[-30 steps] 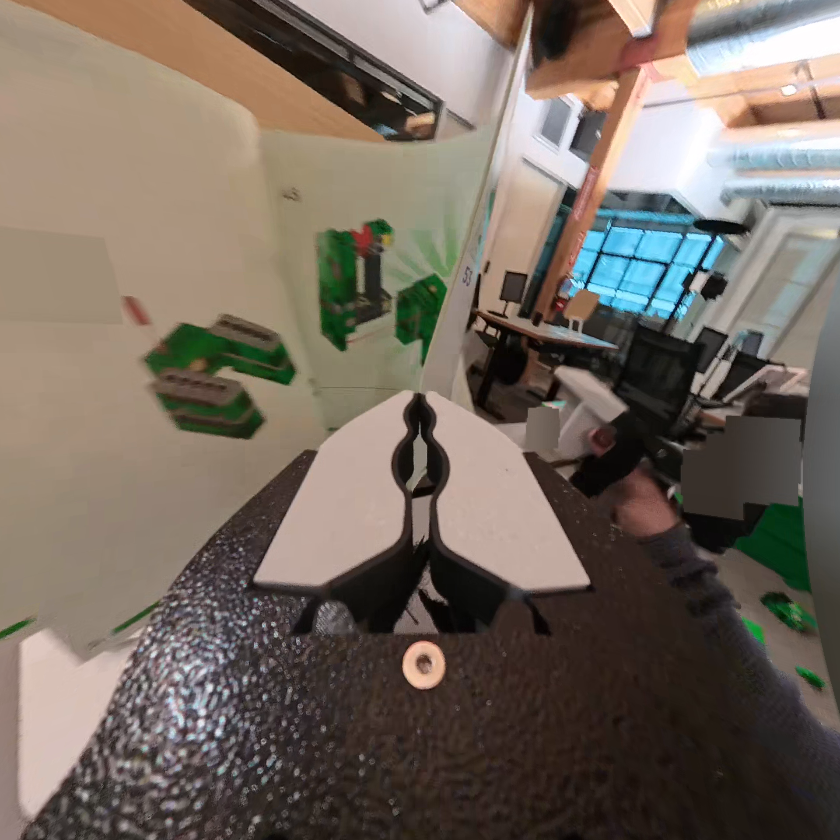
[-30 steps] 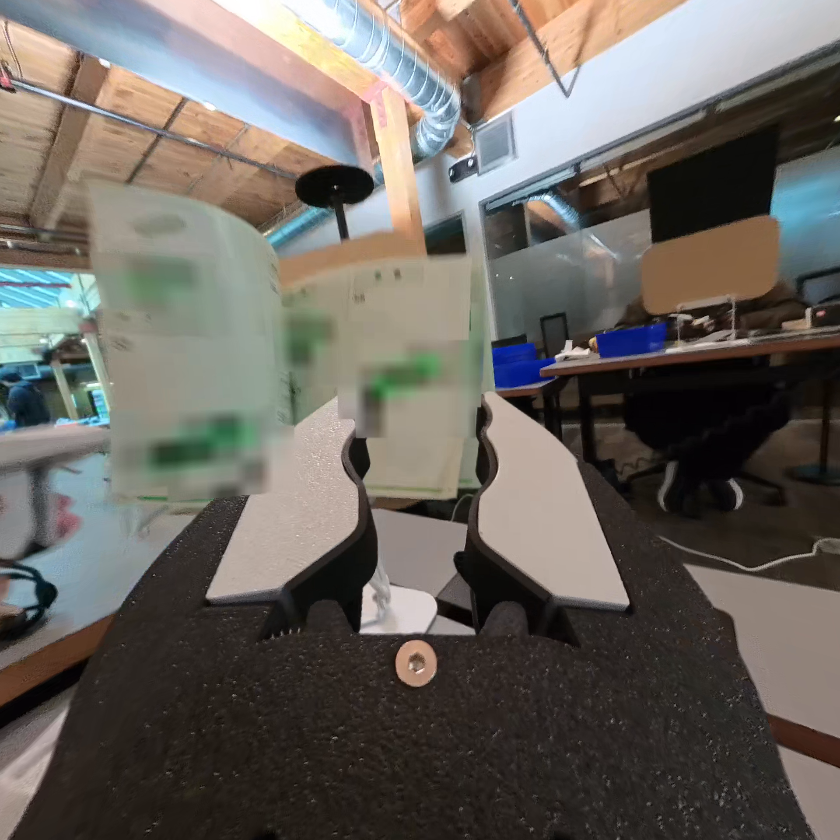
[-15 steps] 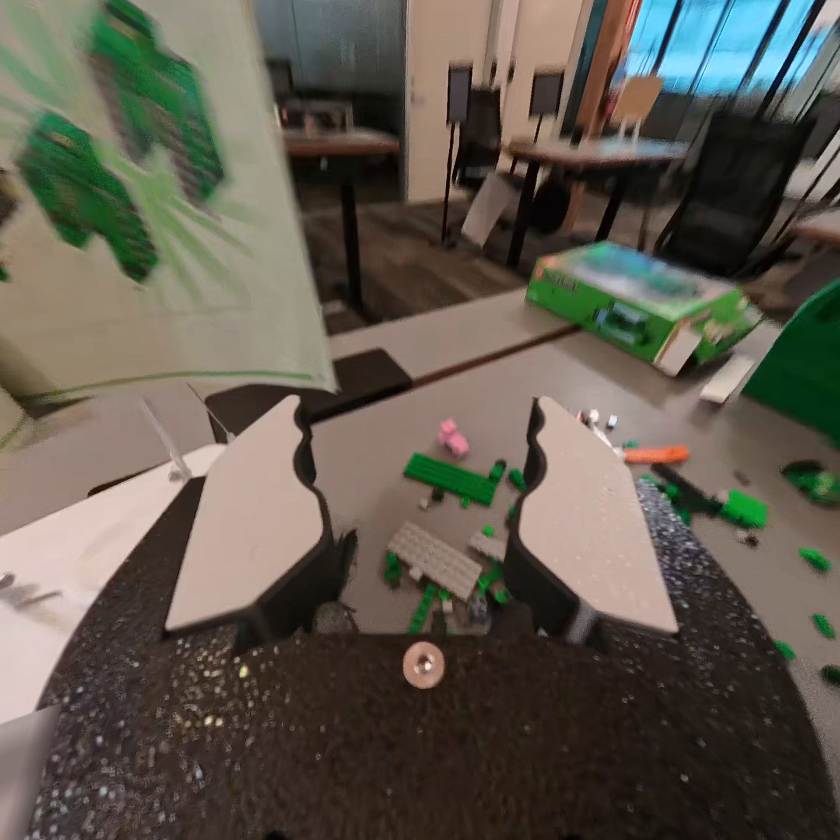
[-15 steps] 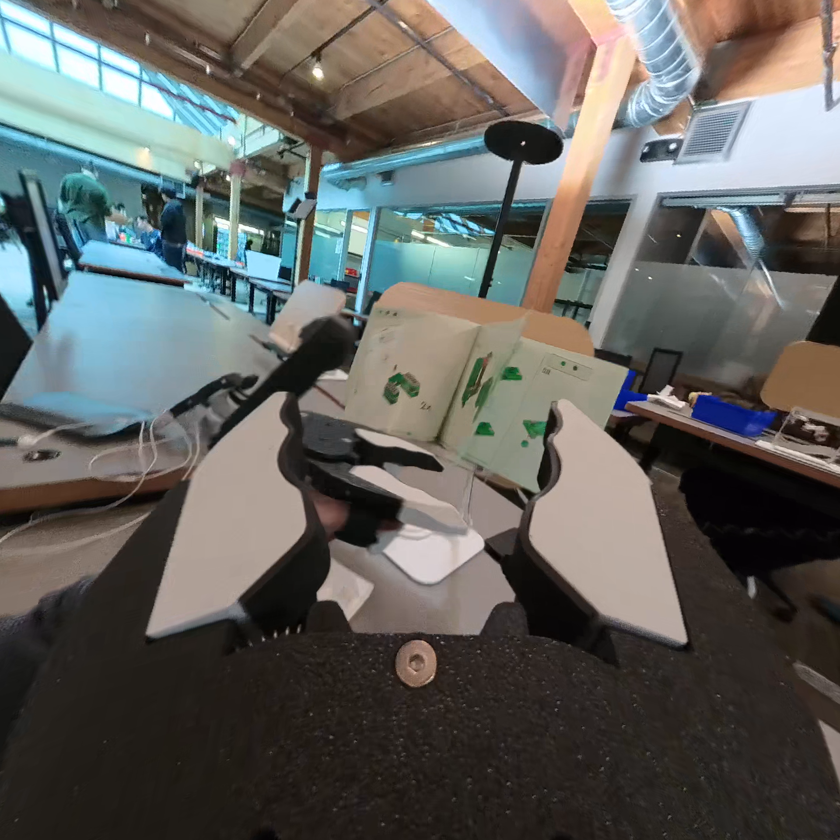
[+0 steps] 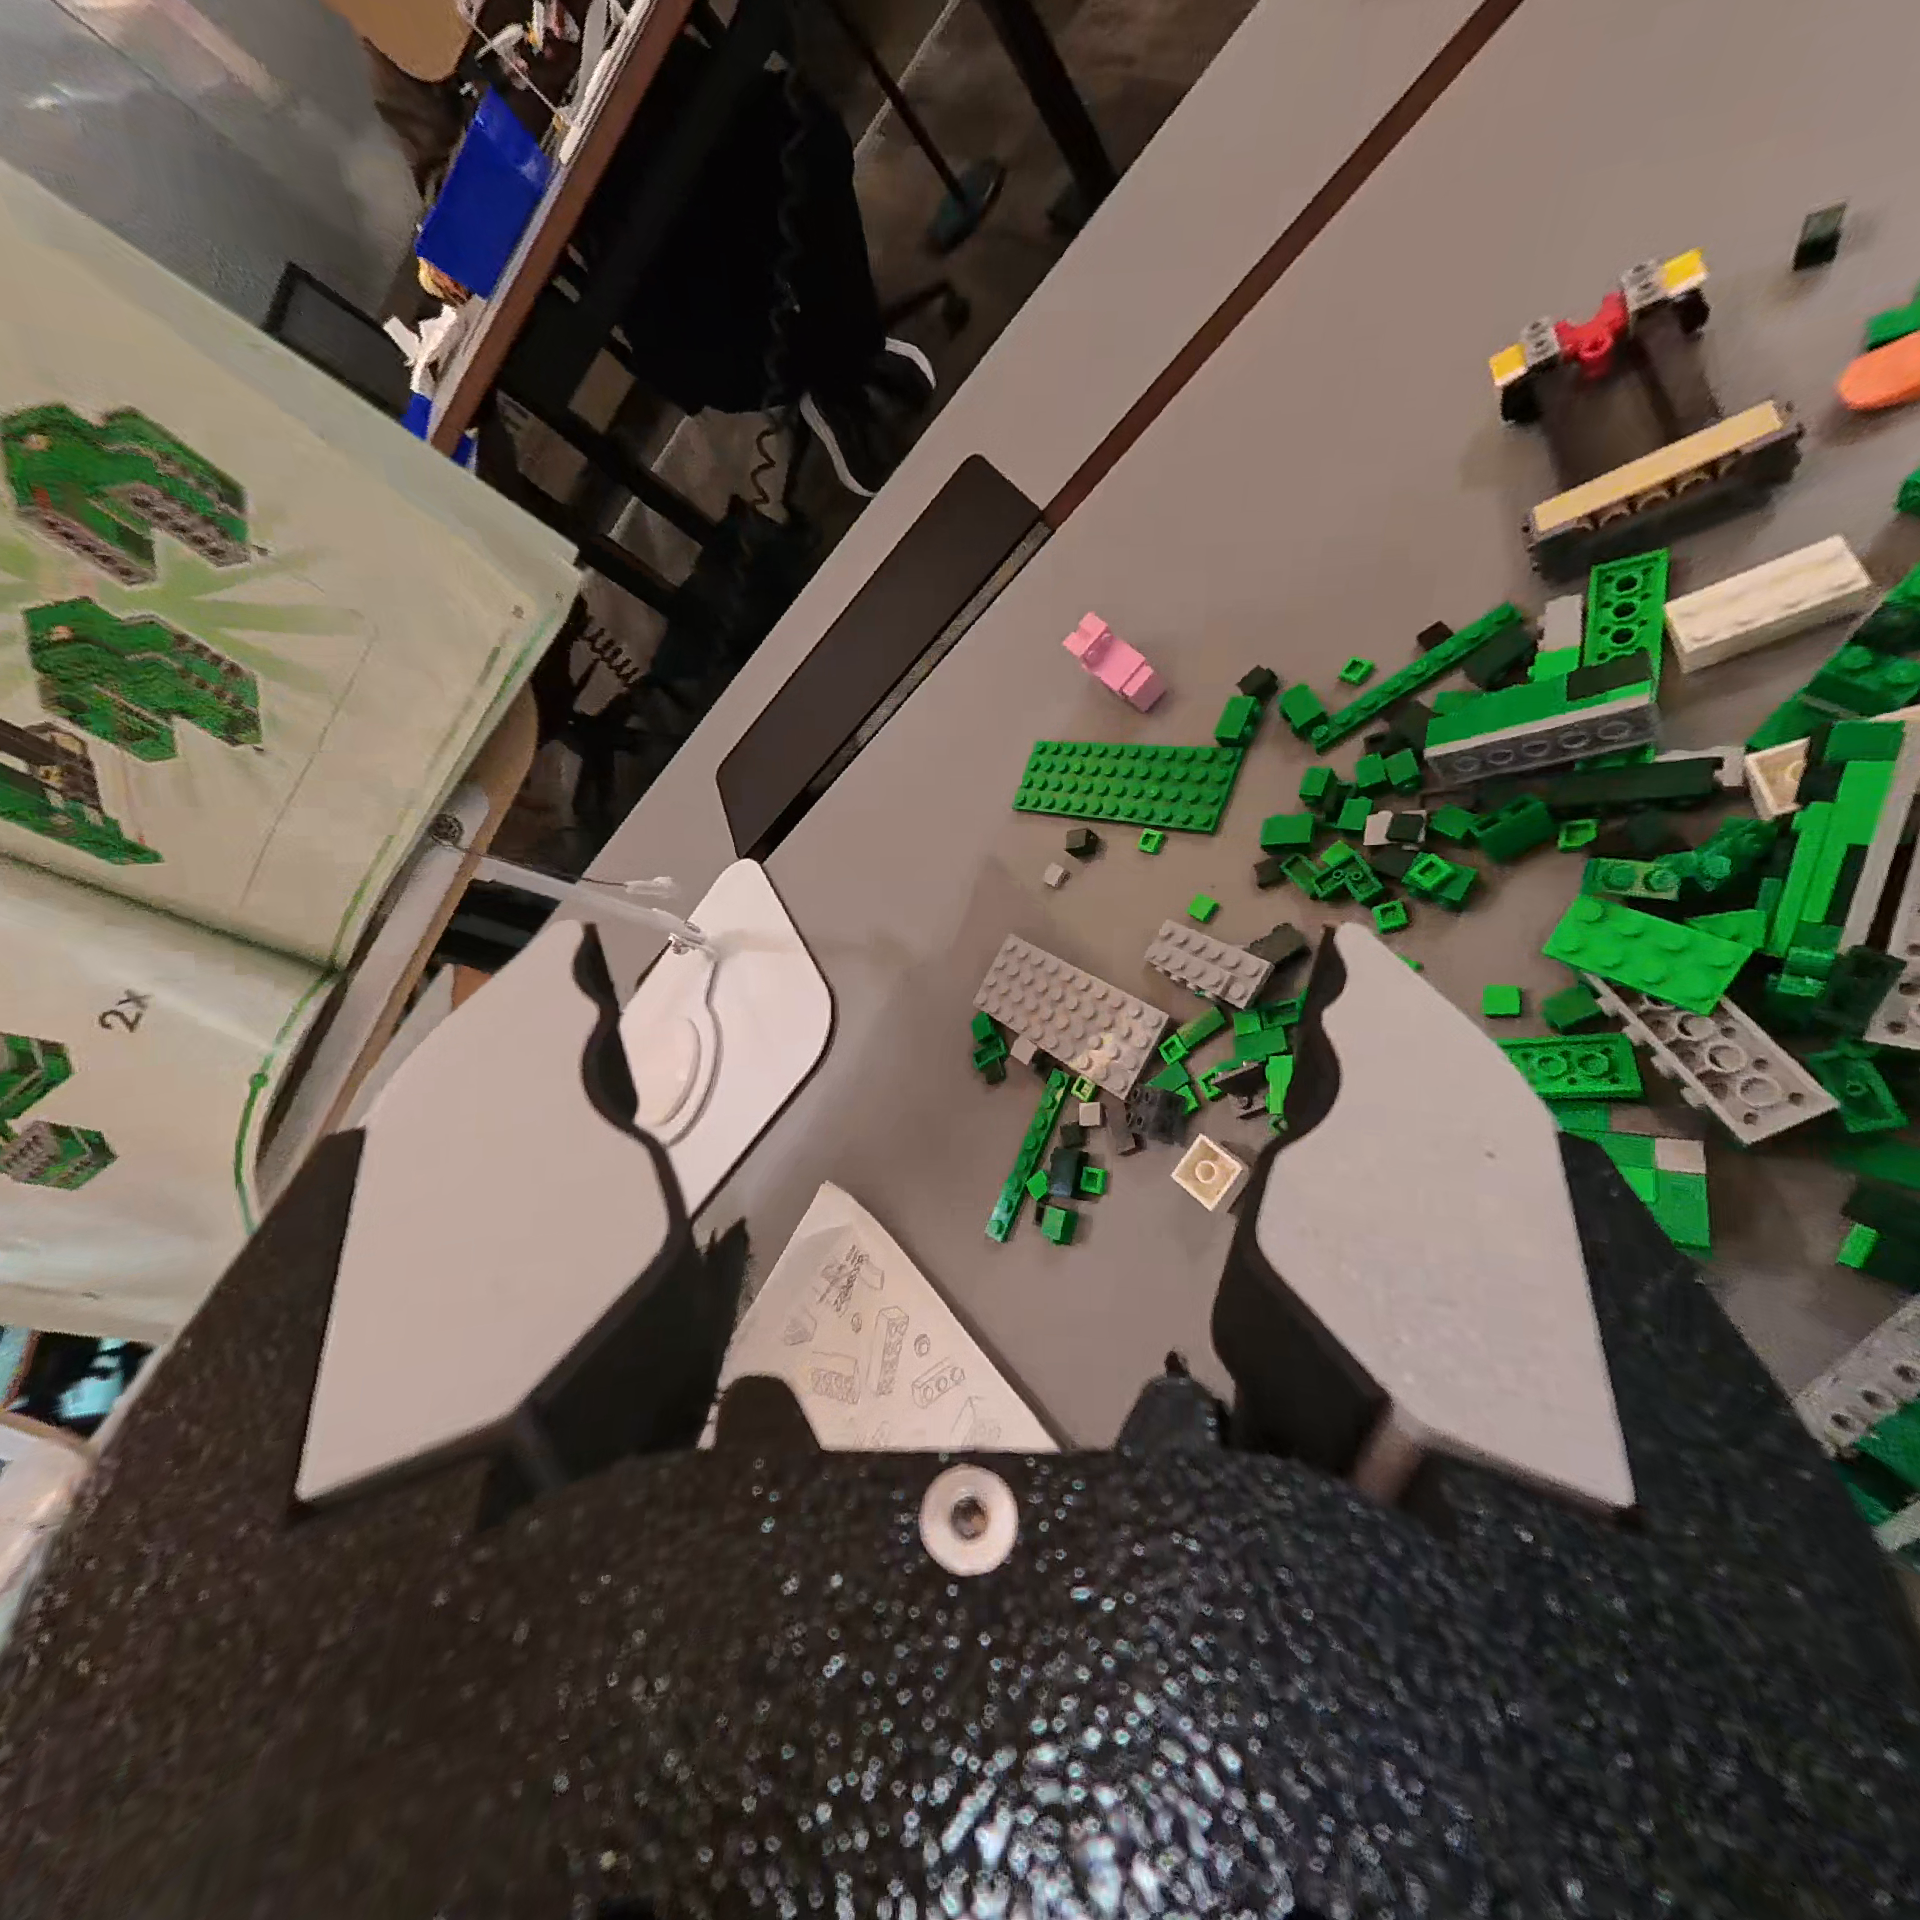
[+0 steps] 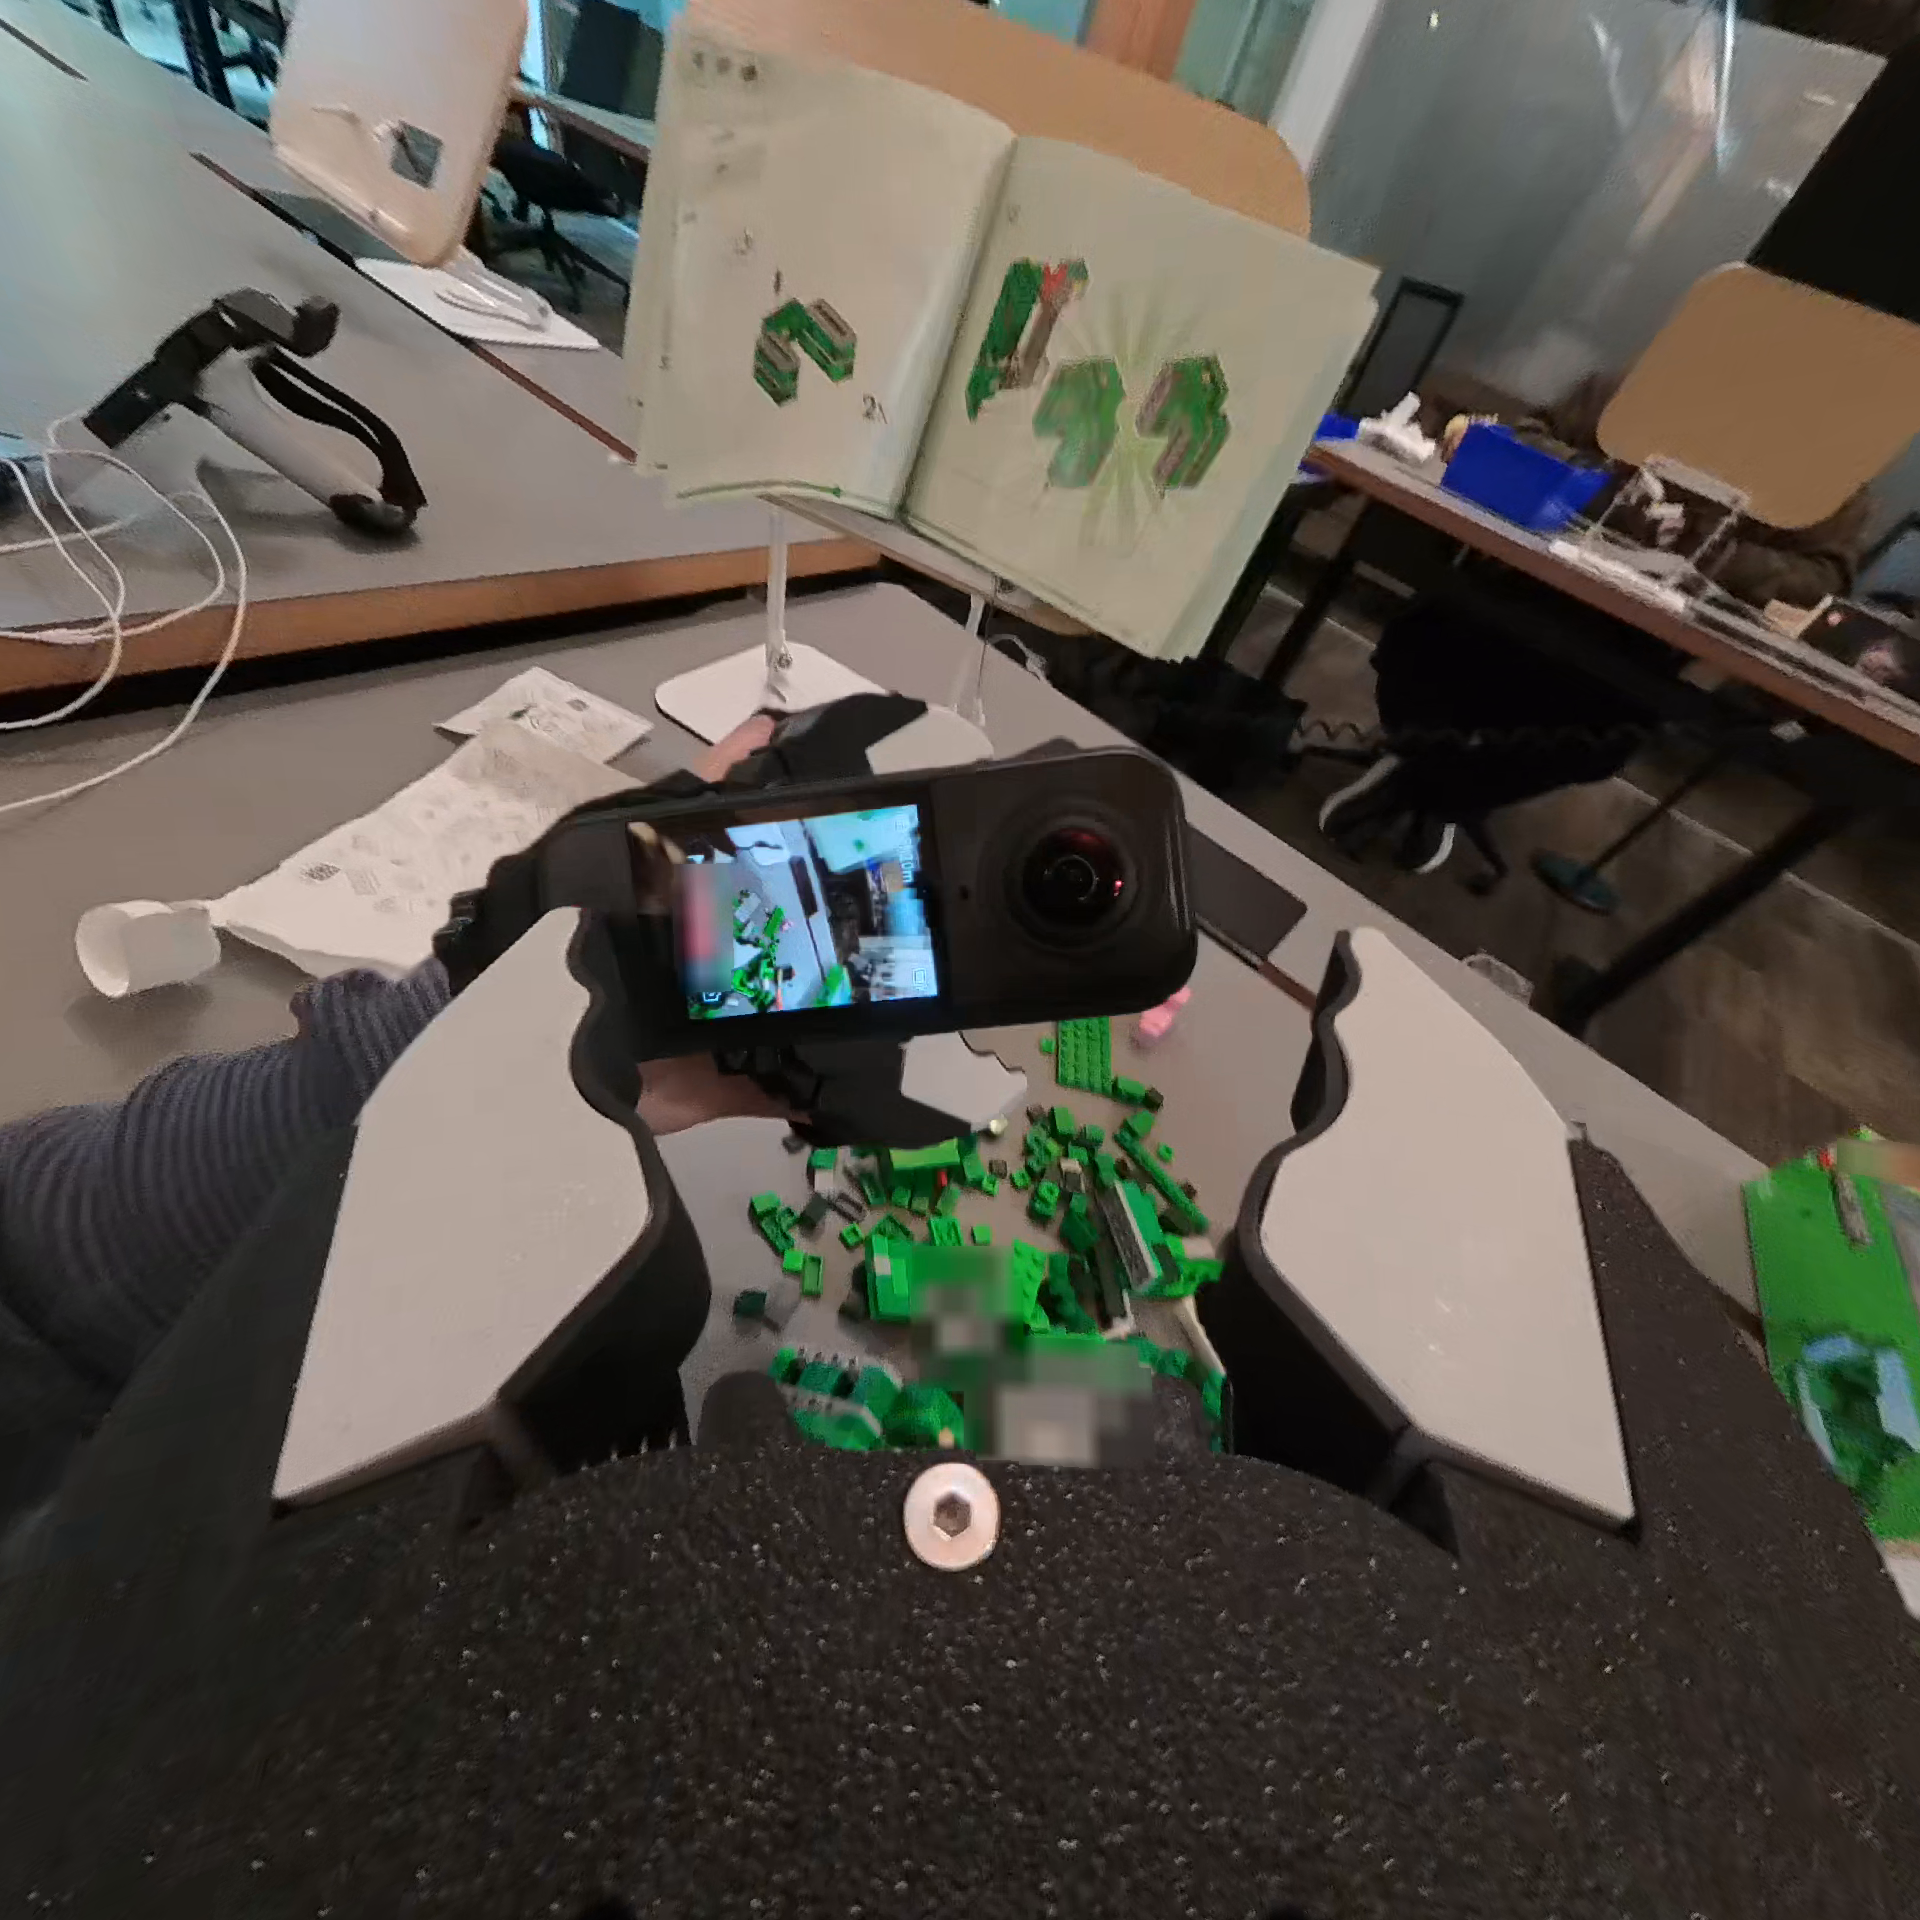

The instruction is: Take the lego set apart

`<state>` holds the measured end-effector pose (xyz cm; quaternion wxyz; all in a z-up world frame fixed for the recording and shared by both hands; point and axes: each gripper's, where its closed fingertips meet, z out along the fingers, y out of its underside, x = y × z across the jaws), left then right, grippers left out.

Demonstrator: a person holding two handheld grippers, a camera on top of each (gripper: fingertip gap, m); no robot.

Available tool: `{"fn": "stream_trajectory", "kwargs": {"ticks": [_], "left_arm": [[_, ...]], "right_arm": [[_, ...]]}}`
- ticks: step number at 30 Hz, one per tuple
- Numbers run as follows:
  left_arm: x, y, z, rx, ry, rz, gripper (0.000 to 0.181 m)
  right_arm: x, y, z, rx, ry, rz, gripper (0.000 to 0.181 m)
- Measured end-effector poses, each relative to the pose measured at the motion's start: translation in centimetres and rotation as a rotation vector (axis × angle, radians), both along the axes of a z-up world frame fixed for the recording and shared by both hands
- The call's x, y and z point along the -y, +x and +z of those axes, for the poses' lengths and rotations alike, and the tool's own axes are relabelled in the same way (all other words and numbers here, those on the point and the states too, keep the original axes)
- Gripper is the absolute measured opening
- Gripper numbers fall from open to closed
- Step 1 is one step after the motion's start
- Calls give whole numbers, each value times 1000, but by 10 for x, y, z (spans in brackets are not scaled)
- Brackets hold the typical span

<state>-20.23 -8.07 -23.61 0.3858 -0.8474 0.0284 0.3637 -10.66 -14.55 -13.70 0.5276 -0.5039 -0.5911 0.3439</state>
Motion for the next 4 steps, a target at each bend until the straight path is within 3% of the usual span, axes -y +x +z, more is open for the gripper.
{"fn": "stream_trajectory", "kwargs": {"ticks": [4], "left_arm": [[8,-4,-8,-68,-56,52,124]], "right_arm": [[-7,11,-10,97,1,-45,126]]}}
